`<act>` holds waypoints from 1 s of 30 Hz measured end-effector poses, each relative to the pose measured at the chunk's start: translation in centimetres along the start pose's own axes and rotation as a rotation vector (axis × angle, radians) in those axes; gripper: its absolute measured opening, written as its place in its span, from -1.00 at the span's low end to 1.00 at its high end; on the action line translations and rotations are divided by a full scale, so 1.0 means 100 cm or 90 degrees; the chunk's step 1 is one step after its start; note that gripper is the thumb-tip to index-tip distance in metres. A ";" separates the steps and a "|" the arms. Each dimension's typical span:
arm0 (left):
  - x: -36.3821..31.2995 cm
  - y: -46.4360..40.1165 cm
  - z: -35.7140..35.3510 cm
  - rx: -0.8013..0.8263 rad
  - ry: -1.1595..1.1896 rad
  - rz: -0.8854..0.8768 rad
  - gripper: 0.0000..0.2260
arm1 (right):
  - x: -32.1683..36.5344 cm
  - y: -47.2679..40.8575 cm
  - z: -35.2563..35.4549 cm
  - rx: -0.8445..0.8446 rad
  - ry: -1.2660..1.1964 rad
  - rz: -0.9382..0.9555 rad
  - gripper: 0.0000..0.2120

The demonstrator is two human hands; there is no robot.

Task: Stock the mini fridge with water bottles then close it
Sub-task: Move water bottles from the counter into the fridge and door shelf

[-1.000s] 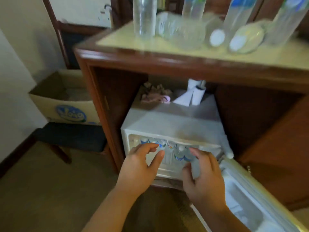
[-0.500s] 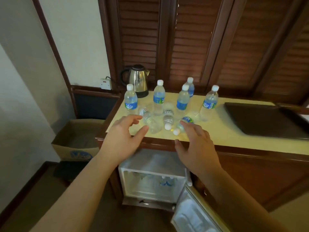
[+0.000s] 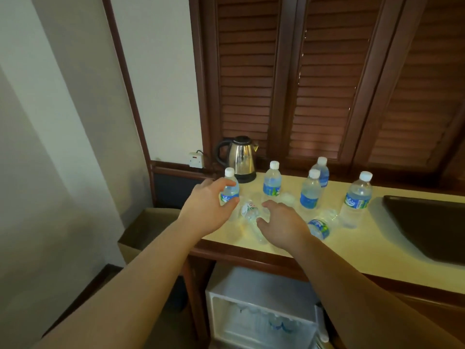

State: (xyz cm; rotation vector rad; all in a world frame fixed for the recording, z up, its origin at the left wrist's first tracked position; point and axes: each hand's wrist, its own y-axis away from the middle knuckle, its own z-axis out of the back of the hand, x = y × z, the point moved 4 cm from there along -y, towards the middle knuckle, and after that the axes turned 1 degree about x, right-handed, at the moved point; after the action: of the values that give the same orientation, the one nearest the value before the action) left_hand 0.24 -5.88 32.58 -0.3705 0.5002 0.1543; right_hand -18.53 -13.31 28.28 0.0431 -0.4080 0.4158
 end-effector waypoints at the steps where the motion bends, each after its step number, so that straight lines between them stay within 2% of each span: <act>1: 0.002 -0.013 0.001 -0.006 -0.011 -0.003 -0.59 | 0.004 -0.015 -0.006 0.010 0.005 -0.008 -0.50; 4: 0.013 -0.054 -0.005 -0.003 -0.034 0.004 -0.52 | 0.012 -0.061 -0.025 0.029 0.017 -0.037 -0.58; 7: 0.031 -0.094 -0.021 0.027 -0.030 0.009 -0.48 | 0.014 -0.107 -0.043 0.036 0.023 -0.056 -0.56; 11: 0.056 -0.130 -0.046 0.042 -0.021 -0.031 -0.56 | 0.018 -0.162 -0.067 0.053 0.008 -0.075 -0.49; 14: 0.070 -0.141 -0.057 0.040 0.011 -0.057 -0.65 | 0.017 -0.196 -0.084 0.050 -0.010 -0.085 -0.56; 21: 0.102 -0.118 -0.034 -0.017 0.141 -0.078 -0.85 | 0.015 -0.232 -0.113 0.090 0.066 -0.109 -0.68; 25: 0.110 -0.101 -0.014 -0.037 0.156 -0.108 -0.80 | 0.026 -0.231 -0.116 0.124 0.126 -0.138 -0.70; 30: 0.111 -0.067 0.009 -0.080 0.170 -0.075 -0.74 | 0.037 -0.193 -0.096 0.039 0.030 -0.158 -0.70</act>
State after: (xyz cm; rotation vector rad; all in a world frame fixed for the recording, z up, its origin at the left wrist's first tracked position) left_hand 11.81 -11.14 29.91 -0.5463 0.7316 0.0210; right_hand -4.07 -28.40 21.77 0.1413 -0.3377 0.1846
